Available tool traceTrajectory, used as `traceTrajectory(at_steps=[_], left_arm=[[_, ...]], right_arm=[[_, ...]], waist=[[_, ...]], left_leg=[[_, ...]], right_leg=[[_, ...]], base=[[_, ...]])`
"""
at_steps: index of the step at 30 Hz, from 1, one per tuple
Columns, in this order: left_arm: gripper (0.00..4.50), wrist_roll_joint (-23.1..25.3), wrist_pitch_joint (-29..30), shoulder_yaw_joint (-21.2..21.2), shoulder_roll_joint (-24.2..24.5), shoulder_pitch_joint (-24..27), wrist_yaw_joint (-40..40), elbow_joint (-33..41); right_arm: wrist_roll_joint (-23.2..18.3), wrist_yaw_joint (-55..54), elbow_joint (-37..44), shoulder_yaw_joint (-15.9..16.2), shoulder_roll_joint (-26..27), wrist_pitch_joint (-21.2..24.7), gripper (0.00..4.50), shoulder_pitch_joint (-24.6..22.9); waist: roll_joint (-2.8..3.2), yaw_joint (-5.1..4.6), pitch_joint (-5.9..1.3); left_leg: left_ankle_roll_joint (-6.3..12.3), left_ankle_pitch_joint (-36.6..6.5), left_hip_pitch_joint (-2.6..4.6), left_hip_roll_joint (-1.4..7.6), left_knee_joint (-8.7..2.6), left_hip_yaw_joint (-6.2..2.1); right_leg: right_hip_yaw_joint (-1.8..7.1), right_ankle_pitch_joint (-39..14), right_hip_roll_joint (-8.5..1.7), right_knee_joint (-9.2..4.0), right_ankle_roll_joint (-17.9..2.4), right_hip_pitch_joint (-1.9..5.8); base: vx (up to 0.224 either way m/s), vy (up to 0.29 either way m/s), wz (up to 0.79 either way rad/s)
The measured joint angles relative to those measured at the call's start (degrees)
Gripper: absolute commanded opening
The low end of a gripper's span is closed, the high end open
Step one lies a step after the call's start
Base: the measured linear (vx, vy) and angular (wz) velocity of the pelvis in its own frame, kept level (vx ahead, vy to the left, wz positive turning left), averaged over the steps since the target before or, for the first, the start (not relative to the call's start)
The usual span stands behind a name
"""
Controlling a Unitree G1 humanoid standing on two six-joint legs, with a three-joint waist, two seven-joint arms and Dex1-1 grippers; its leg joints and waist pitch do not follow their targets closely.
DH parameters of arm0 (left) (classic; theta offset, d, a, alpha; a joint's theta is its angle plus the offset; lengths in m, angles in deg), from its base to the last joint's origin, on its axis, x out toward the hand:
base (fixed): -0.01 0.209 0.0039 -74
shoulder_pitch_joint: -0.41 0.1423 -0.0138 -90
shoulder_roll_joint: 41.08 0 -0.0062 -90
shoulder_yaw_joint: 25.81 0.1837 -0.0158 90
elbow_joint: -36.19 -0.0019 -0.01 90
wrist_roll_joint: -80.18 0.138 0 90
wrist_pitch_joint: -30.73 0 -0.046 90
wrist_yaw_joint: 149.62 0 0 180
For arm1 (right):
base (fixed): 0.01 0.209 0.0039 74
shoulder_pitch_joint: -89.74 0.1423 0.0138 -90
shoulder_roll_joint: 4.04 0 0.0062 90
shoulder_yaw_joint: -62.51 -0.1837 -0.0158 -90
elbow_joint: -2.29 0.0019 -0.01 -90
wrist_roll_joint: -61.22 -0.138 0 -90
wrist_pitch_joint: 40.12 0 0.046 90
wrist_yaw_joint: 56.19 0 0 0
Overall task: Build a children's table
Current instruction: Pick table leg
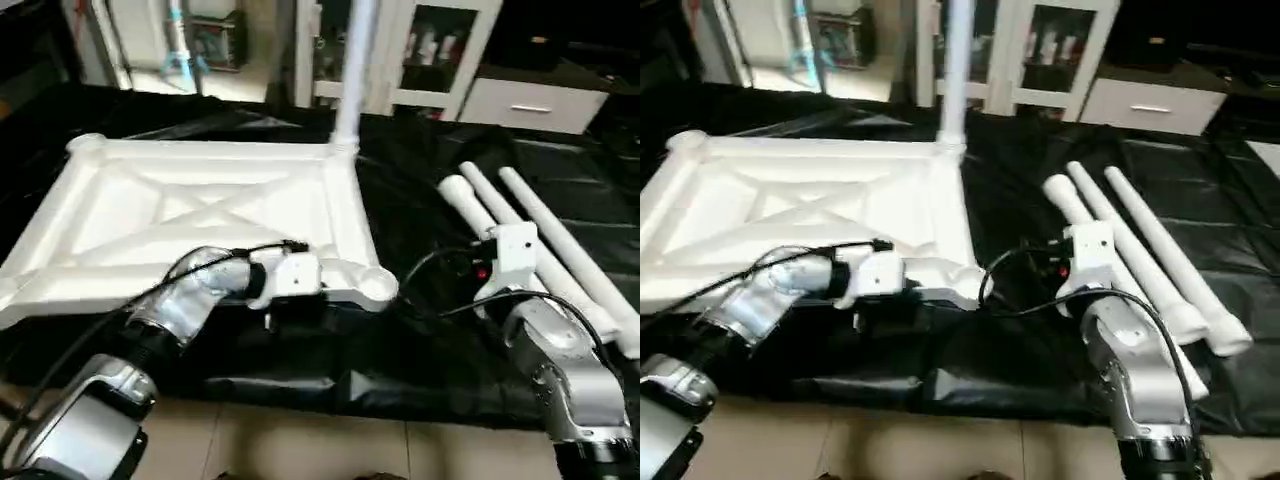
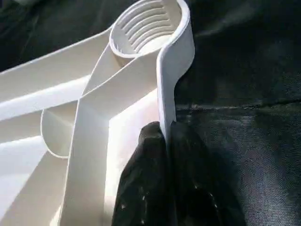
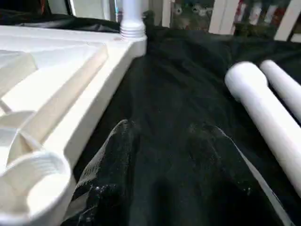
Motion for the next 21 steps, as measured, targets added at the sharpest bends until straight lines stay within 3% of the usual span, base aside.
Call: traceTrajectory(at_steps=[4,11,12,13,21], left_arm=[[0.0,-1.0,2.7,-0.3,1.5,1.1,0.0,2.3],[0.0,-1.4,4.1,-1.9,2.6,2.0,0.2,4.1],[0.51,-1.7,4.3,-2.3,2.6,2.1,0.2,4.0],[0.64,-2.1,4.5,-2.6,2.6,2.3,0.3,4.0],[1.21,-9.3,2.3,-6.2,4.7,3.6,6.9,8.1]], right_arm=[[-0.1,0.0,0.5,0.0,0.1,0.9,1.89,0.0],[-0.1,-0.2,0.5,0.1,0.1,1.4,1.89,0.1],[-0.1,-0.3,0.5,0.1,0.1,1.5,1.83,0.1],[-0.1,-0.4,0.5,0.1,0.1,1.7,1.83,0.2],[0.0,0.1,0.4,0.1,-0.1,1.8,1.83,0.4]], waist=[[0.0,-0.64,0.0],[0.15,-0.55,0.07],[0.16,-0.55,0.08],[0.16,-0.54,0.08],[0.06,0.64,0.11]], left_leg=[[0.0,0.0,0.04,-0.03,0.0,-0.21],[-0.01,0.0,-0.04,-0.03,0.0,-0.21],[-0.02,0.0,-0.07,-0.04,-0.02,-0.2],[-0.02,0.0,-0.09,-0.04,-0.05,-0.19],[-0.04,0.0,-0.21,-0.03,-0.15,-0.05]], right_leg=[[-0.12,0.0,0.0,-0.05,0.0,0.01],[-0.11,0.0,0.01,-0.08,0.0,-0.03],[-0.1,0.0,0.01,-0.1,-0.1,-0.06],[-0.1,0.1,0.01,-0.1,-0.2,-0.09],[-0.13,0.1,0.01,-0.09,-0.3,-0.48]], base=[[0.0,0.0,0.0],[0.0,0.0,0.0],[0.0,0.0,0.0],[0.0,0.0,0.0],[0.0,0.0,0.0]])
